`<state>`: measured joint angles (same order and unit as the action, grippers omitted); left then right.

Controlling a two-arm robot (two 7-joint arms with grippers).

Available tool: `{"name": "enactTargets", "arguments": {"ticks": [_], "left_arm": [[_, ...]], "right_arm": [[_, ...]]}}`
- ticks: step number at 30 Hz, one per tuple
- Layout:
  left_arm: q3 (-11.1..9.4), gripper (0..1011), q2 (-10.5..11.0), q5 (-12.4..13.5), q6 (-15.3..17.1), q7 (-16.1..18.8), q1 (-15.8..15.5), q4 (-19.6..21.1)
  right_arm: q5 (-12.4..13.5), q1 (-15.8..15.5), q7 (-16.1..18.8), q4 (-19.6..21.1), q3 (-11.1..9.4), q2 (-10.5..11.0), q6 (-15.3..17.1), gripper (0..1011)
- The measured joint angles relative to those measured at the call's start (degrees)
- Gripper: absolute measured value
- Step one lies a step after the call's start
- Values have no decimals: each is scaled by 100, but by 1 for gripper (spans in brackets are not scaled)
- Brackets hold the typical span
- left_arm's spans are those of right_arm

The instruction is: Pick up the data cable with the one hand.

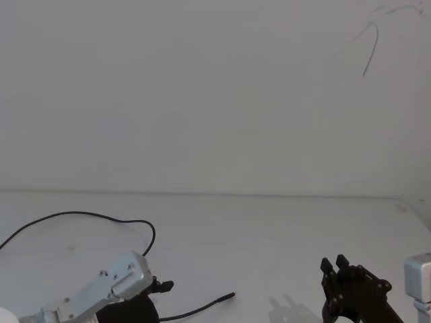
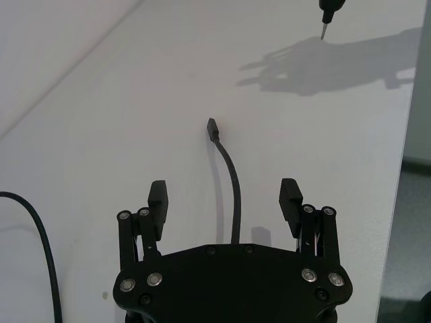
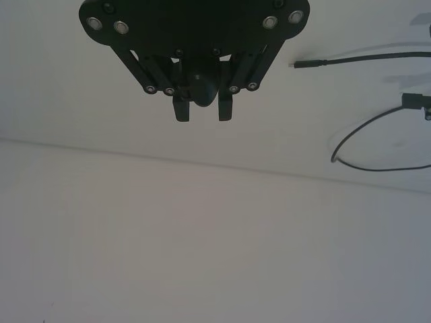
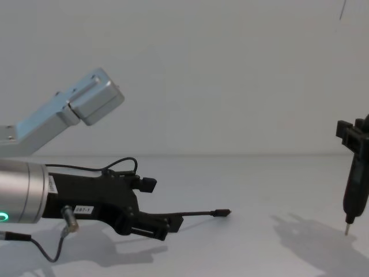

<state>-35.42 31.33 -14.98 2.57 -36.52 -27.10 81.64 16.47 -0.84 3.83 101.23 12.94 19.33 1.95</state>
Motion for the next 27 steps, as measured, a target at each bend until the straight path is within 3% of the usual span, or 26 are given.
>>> {"name": "enactTargets", "arguments": {"ticks": [11,27], "left_arm": [[-131,981,-82,168,180,-130,-153,-159],[-198,542,-145,294,280,-209,-252,-270]], "right_arm": [[0,0,0,0,0,0,0,251],[0,0,0,0,0,0,0,251]]}}
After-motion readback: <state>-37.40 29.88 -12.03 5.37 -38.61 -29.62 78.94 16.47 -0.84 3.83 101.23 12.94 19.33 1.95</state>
